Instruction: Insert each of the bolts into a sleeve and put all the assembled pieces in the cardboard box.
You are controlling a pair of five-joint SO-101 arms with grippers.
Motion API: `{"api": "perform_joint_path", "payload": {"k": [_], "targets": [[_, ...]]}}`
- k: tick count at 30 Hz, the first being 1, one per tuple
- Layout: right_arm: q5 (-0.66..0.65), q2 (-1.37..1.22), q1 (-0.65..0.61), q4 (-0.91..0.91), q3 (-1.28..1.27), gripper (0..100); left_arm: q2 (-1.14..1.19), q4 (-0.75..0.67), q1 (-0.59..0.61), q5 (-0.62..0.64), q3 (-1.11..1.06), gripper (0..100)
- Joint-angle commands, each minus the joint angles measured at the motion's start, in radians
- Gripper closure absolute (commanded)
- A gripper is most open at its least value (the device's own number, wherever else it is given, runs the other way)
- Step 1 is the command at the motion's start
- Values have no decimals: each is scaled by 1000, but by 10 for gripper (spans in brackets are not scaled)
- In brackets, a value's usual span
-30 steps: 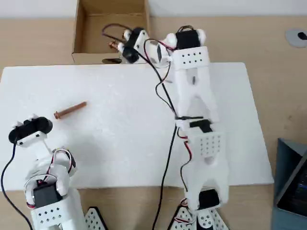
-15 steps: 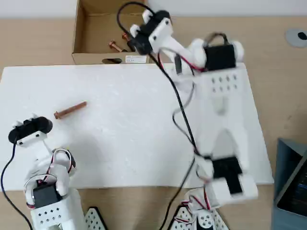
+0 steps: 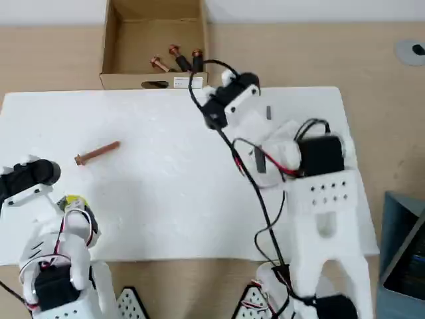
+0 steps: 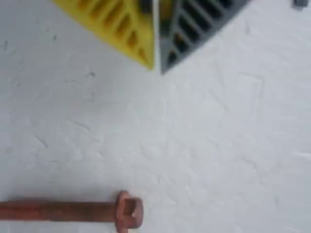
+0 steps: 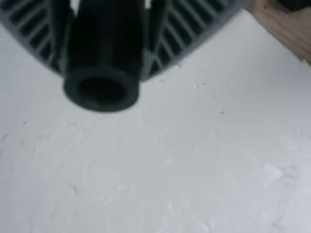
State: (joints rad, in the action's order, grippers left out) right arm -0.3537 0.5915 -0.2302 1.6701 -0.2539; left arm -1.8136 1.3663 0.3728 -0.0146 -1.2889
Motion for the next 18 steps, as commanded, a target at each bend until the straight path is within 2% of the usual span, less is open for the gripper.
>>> {"api": "perform_joint_path", "payload": {"k": [1,6,13,18], "targets": [[41,74,36,-40,-56,988,12,9,-11,8,91,998],[49,110,71,-38,-119,988,145,9,-11,29,204,998],[48,166,140,-38,-185,988,572,11,-11,218,485,998],[48,219,148,-38,-243,988,865,109,-12,384,680,998]]}}
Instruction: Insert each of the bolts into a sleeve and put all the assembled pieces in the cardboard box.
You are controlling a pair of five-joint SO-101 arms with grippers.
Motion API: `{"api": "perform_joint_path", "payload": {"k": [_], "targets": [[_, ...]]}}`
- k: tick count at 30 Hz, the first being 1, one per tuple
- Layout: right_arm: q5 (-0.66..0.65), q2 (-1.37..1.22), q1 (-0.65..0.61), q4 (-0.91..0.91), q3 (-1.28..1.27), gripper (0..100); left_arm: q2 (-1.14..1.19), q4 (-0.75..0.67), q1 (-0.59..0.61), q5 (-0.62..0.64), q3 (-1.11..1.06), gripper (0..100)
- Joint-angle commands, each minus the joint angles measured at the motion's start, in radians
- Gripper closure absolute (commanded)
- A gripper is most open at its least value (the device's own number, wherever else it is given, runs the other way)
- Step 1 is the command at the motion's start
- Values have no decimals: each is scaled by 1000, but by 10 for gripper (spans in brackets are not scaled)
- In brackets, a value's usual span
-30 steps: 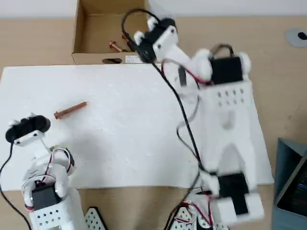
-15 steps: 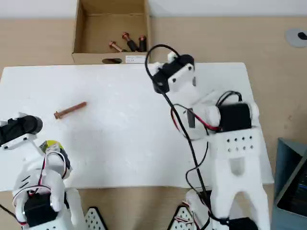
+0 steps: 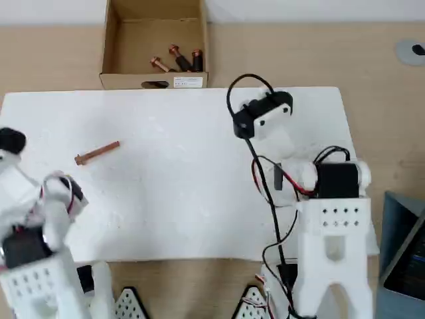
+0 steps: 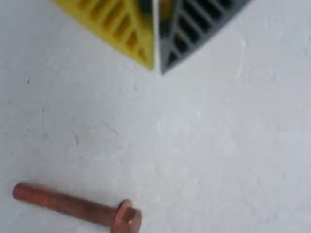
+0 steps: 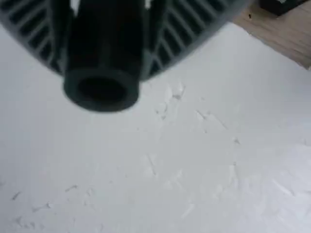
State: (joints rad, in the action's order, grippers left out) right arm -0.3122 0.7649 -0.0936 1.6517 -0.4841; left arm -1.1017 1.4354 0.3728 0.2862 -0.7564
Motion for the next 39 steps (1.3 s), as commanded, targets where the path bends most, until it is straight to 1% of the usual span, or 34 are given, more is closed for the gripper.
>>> {"api": "perform_joint_path", "payload": {"k": [1,4,11,14,16,19,21,24,28,35,39], "targets": [[6,54,12,-20,-25,988,206,58,-12,106,184,998],[6,85,16,-21,-61,988,337,84,-12,169,281,998],[6,160,27,-63,-165,988,553,91,-12,397,465,998],[6,194,27,-63,-180,988,627,158,-66,463,534,998],[6,214,27,-63,-183,988,680,207,-121,534,574,995],[6,234,27,-58,-183,988,766,227,-184,672,623,995],[6,246,27,-57,-183,988,826,230,-215,721,652,995],[6,263,27,-54,-185,988,901,230,-235,767,695,996],[6,283,27,-49,-185,988,975,230,-227,816,761,998],[6,289,27,-48,-185,988,1006,221,-226,859,812,998],[6,289,27,-48,-185,988,1059,216,-189,861,813,993]]}}
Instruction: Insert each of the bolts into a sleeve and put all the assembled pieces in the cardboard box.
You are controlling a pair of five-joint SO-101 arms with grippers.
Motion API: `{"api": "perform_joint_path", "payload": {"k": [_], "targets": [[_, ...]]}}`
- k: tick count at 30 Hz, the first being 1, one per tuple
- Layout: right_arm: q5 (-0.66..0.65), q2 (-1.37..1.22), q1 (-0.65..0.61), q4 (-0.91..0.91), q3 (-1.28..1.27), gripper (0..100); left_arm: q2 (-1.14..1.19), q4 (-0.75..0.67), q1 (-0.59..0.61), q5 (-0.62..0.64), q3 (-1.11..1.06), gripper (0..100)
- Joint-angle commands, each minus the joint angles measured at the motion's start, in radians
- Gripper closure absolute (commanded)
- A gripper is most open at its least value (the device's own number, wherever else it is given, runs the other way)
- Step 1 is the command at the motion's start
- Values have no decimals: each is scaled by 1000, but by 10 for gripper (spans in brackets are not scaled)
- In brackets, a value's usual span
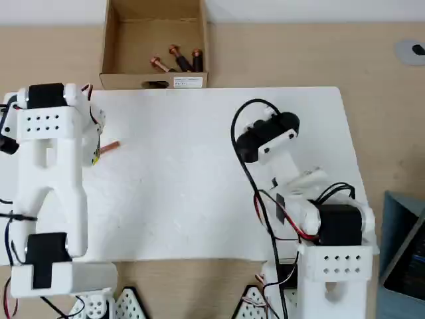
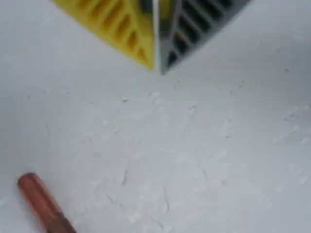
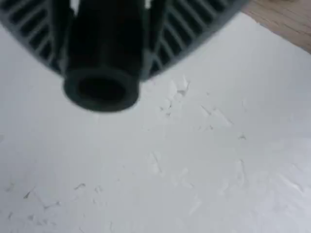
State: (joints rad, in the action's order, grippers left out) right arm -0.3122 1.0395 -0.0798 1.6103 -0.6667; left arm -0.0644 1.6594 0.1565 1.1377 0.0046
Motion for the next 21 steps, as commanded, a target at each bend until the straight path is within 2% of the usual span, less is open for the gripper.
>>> {"api": "perform_joint_path", "payload": {"k": [1,6,13,19,21], "targets": [[6,15,13,-6,-2,988,48,-8,44,8,52,993],[6,15,13,-6,-2,988,191,-9,104,2,75,993],[6,15,13,-6,-2,988,294,-11,103,-34,232,991],[6,13,13,-12,-2,988,397,-8,107,-63,307,846],[6,15,13,-12,-2,988,418,-8,107,-63,311,840]]}}
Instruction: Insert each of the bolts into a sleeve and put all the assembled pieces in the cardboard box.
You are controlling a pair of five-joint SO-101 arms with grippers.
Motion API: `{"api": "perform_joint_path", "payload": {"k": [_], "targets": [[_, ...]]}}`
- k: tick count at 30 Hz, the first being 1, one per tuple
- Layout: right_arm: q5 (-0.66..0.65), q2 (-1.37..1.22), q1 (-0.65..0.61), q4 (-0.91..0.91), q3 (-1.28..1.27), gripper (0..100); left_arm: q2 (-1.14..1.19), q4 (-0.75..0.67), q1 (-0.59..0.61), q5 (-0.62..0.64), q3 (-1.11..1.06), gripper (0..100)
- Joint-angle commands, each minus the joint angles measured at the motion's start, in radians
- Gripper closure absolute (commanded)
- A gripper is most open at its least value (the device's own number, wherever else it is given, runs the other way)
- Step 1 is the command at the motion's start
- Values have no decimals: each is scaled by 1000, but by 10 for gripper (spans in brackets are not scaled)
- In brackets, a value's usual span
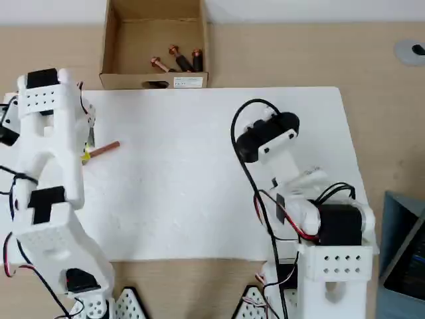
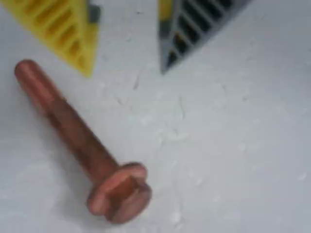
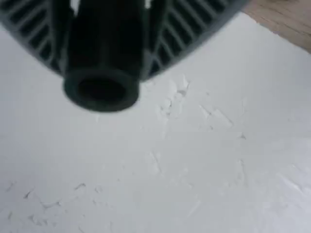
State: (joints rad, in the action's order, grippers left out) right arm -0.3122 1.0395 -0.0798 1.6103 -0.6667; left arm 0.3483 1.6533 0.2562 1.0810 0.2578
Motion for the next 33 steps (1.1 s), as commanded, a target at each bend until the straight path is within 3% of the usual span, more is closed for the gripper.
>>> {"api": "perform_joint_path", "payload": {"k": [1,28,33], "targets": [[6,15,13,-12,-2,988,13,-2,8,-6,58,840],[6,10,8,-14,-13,988,237,-144,75,-3,58,841],[6,13,8,-14,-13,988,271,-146,92,-3,58,944]]}}
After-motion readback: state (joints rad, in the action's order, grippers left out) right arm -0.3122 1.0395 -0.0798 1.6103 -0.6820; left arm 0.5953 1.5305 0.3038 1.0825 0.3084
